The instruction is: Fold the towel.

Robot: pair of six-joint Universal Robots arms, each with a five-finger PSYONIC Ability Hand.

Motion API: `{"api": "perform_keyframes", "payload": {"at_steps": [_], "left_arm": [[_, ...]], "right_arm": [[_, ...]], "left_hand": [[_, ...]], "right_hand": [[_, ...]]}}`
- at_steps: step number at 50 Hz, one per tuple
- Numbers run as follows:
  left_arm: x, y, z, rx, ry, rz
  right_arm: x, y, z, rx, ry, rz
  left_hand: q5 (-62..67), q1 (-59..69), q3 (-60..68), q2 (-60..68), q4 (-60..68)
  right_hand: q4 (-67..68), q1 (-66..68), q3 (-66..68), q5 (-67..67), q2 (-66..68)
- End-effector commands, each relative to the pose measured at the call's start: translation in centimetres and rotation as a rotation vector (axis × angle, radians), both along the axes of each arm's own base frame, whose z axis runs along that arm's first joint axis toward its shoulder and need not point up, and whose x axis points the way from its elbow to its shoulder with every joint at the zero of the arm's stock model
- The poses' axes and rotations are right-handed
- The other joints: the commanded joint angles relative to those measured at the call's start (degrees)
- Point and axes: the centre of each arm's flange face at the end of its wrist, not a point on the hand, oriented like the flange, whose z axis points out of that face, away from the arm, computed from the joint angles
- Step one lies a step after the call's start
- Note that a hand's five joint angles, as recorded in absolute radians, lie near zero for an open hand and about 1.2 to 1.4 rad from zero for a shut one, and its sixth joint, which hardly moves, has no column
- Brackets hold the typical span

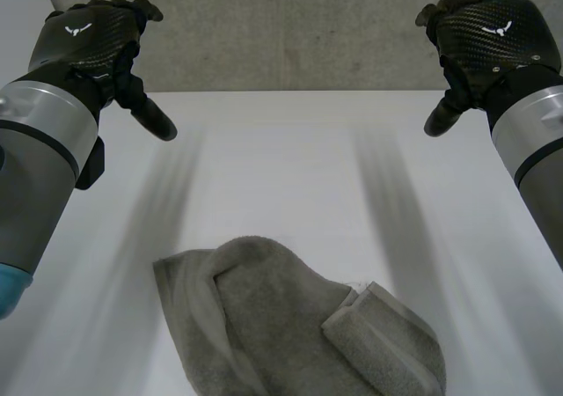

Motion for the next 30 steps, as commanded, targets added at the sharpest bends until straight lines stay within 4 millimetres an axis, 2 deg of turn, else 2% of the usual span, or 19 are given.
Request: {"api": "perform_keyframes", "payload": {"at_steps": [1, 10, 19, 30], "left_arm": [[0.0, 0.1, -0.3, 0.045, -0.028, -0.004], [0.0, 0.1, -0.4, 0.048, -0.033, -0.006], [-0.3, 0.1, -0.5, 0.049, -0.034, -0.049], [-0.3, -0.4, -1.5, 0.073, -0.057, -0.042]], "right_arm": [[0.3, -0.1, -0.3, 0.083, -0.041, 0.034], [1.2, 0.0, -1.2, 0.114, -0.025, 0.137], [-0.1, -1.5, -1.3, 0.113, -0.028, 0.085], [-0.1, -1.4, -1.5, 0.116, -0.017, 0.092]], "left_hand": [[-11.25, -3.43, -2.49, -3.03, -3.40], [-11.42, -3.60, -2.66, -3.20, -3.57], [-11.42, -3.60, -2.66, -3.20, -3.57], [-11.92, -4.10, -3.16, -3.71, -4.08]], "right_hand": [[-4.22, -2.90, -3.48, -3.33, -3.74], [-4.22, -2.90, -3.48, -3.33, -3.74], [-4.22, -2.90, -3.48, -3.33, -3.74], [-4.22, -2.90, -3.48, -3.33, -3.74]]}}
